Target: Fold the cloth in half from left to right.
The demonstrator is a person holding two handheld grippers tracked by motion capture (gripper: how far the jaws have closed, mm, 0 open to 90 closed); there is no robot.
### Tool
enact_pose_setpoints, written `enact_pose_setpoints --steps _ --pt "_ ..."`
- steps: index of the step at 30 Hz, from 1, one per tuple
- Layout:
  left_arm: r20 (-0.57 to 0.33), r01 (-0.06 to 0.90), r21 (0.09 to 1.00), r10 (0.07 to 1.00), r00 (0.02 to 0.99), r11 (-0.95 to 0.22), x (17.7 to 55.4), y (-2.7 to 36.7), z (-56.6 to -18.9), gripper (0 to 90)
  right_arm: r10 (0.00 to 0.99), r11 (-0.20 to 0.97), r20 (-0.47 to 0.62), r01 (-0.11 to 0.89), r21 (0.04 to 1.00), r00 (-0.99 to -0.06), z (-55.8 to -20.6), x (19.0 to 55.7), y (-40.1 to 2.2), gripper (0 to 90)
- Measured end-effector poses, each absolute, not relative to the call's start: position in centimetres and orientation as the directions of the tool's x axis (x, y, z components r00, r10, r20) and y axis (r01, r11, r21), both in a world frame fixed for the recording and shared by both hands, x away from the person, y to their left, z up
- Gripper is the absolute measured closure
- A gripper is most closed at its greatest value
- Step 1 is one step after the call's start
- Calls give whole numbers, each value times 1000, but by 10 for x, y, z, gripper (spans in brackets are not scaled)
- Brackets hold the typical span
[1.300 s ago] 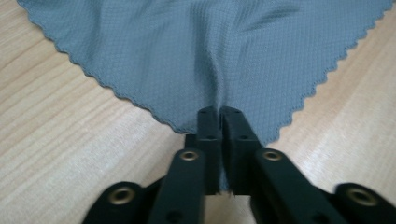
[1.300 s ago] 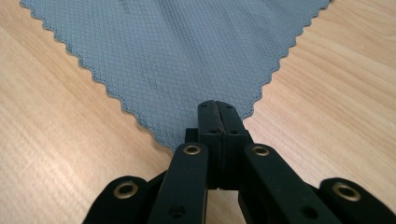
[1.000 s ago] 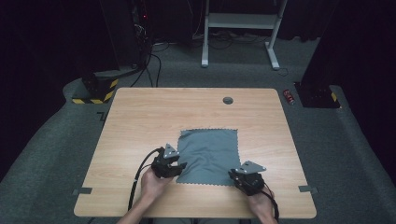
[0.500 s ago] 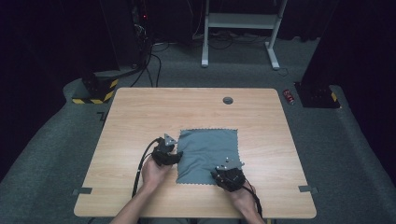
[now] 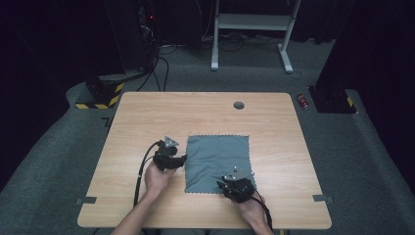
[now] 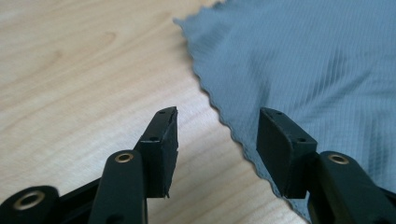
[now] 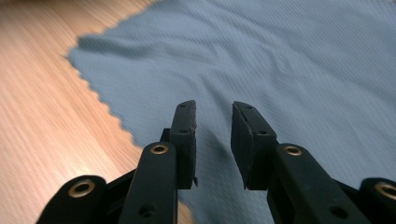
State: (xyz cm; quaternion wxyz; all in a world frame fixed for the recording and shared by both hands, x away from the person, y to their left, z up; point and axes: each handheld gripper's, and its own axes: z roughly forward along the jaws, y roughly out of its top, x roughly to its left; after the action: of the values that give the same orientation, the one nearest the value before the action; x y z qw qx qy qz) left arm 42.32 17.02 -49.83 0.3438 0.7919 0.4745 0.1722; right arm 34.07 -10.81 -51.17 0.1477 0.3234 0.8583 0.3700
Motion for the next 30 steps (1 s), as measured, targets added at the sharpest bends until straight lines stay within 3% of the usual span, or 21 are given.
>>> enact_pose_setpoints --steps 10,23,30 --pt "-101 649 715 881 463 -260 451 179 -485 488 601 523 3 396 754 -799 -507 342 -68 725" --pt "-60 677 661 876 478 -324 491 153 -489 489 497 584 -2 332 741 -868 -513 330 -21 728" --pt "-48 688 657 893 447 -309 502 152 -499 515 473 627 -38 306 716 -880 -521 326 -5 679"
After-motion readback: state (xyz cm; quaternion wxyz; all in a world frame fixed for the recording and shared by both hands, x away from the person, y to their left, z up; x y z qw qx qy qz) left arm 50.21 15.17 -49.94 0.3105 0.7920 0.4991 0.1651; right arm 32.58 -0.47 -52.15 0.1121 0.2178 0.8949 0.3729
